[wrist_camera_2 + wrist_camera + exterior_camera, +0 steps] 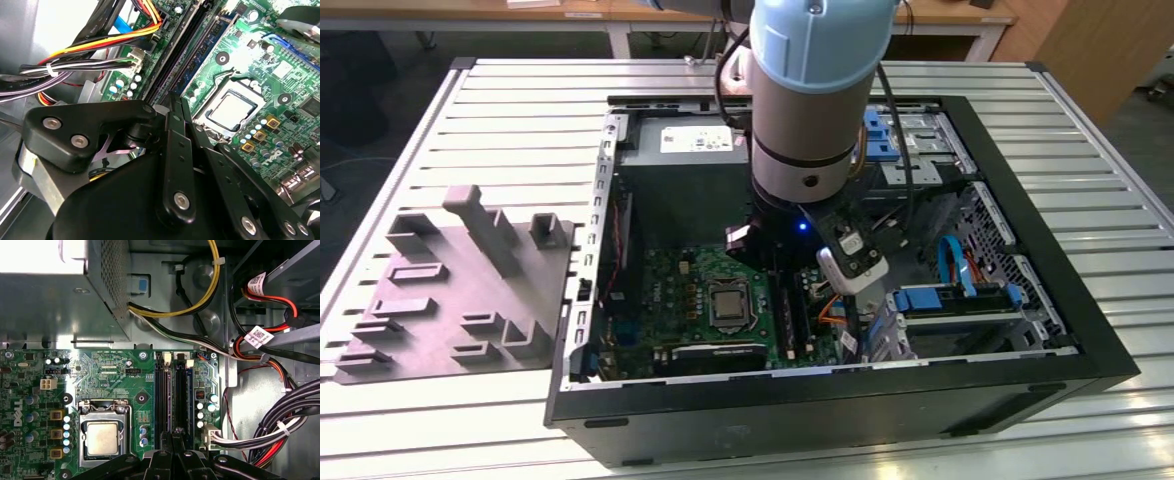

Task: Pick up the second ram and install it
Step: 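Insert the second ram into the second slot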

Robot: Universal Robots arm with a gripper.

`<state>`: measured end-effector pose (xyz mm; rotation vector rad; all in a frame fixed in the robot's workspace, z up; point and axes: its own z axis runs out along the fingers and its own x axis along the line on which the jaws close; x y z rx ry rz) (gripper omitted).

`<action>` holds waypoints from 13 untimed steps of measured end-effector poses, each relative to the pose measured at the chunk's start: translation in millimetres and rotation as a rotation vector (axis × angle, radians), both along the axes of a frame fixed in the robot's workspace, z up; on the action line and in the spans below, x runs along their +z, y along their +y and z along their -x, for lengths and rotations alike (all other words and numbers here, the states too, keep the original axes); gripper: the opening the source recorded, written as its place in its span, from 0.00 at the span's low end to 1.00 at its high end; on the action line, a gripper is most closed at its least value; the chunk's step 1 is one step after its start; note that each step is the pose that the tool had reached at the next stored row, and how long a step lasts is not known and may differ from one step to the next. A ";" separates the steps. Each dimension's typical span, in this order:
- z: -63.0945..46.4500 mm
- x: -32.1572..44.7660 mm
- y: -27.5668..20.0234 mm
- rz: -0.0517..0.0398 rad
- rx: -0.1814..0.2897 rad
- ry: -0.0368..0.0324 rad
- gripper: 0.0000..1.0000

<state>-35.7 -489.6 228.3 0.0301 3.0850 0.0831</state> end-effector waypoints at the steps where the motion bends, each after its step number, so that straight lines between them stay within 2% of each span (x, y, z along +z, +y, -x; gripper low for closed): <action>1: 0.0 -0.1 0.0 -0.0001 0.000 0.0000 0.11; 10: 0.0 2.3 0.0 -0.0006 0.000 -0.0002 0.11; 13: 0.0 2.5 0.0 -0.0046 0.000 -0.0014 0.11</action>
